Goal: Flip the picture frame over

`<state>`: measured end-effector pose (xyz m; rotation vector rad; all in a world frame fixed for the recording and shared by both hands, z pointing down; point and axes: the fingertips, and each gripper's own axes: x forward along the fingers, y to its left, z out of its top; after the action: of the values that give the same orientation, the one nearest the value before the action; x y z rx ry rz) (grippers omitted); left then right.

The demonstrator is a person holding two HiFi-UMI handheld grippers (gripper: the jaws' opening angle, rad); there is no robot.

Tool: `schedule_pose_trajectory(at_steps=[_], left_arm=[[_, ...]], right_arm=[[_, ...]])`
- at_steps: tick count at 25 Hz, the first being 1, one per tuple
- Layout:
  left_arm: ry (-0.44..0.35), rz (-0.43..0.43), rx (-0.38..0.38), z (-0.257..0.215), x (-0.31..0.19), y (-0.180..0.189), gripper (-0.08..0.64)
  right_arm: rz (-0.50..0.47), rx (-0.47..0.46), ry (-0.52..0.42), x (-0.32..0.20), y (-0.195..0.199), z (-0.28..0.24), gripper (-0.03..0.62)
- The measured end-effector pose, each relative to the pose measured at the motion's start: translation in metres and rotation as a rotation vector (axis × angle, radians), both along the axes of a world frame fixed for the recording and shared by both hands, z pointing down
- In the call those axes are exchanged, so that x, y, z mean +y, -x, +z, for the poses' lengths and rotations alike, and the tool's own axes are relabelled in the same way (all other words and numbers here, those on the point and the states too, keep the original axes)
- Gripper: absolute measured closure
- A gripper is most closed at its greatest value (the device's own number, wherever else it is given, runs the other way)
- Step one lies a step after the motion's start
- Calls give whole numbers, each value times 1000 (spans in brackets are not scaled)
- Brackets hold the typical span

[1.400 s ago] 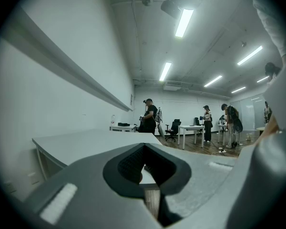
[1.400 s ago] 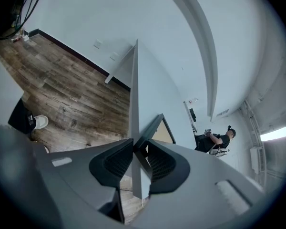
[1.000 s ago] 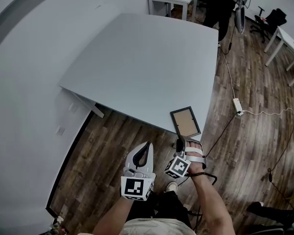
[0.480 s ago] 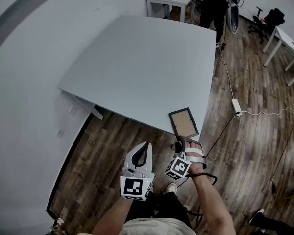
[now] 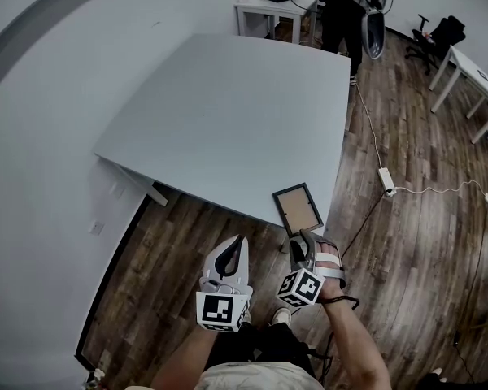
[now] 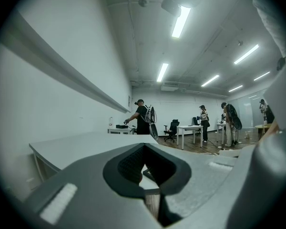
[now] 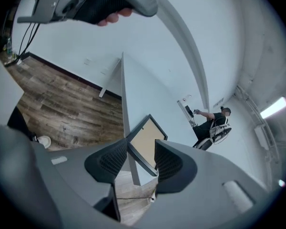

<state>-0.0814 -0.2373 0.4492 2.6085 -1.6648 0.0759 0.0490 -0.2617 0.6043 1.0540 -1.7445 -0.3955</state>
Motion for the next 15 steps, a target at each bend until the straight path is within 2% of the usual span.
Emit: schedule_pose_trajectory(at_steps=[8,12,15], left_arm=[[-16,16,-7,-8,1,-12,560],[-35,18,-6,-18,0,-12,560],[-27,12,7,-26,1,-11,560]], right_arm=[[181,-412,-16,14,-21,-50,394],[242,-637,-80,17,-27,-98,403],[266,-769,-135,22,-33,-135,427]])
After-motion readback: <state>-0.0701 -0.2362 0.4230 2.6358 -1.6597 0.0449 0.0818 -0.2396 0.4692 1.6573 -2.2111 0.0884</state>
